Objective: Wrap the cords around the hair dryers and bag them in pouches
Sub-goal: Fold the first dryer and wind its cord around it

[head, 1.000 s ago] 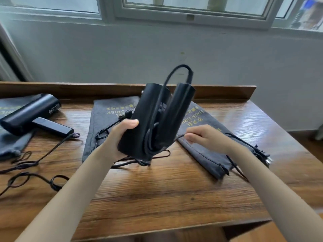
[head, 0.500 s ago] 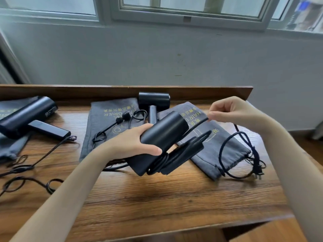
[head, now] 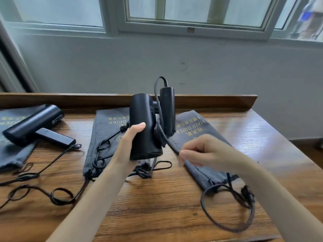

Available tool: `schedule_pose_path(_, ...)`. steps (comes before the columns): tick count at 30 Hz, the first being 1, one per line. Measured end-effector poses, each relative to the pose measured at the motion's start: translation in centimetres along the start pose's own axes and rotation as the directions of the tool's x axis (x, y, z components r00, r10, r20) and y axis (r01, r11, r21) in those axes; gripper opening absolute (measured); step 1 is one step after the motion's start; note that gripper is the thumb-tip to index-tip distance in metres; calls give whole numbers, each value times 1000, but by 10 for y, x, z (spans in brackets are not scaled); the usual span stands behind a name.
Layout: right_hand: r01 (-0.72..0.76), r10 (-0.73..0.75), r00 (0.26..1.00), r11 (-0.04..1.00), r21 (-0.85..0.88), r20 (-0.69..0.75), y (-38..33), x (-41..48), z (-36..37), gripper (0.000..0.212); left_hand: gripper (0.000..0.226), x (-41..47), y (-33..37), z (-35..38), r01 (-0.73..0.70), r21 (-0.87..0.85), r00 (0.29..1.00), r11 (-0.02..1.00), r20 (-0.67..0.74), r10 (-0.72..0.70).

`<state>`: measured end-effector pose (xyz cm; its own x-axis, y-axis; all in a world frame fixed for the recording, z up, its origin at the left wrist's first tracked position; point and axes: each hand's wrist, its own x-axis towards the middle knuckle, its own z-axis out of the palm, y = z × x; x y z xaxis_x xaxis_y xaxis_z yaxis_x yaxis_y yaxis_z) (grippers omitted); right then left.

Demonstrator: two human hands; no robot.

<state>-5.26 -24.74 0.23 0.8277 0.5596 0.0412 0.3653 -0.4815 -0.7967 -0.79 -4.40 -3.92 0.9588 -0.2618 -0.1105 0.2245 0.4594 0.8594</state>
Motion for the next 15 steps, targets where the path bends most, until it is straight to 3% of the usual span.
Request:
schedule_pose_path(3,-35,38,999,989,141,-19,14,13,28,39,34,0,-2,6,-39,-235,991,971,114,68)
schedule_pose_path(8,-59,64,998,980,191,-19,36,10,44,45,44,5,3,0,-38,-390,952,920,266,152)
schedule_pose_path(11,-79,95,992,980,182,-78,47,7,38,43,44,1,4,-7,-1,-395,928,919,342,148)
schedule_pose_path(15,-84,94,984,994,70,-152,52,8,23,37,50,-2,-4,-13,65,-279,889,958,453,71)
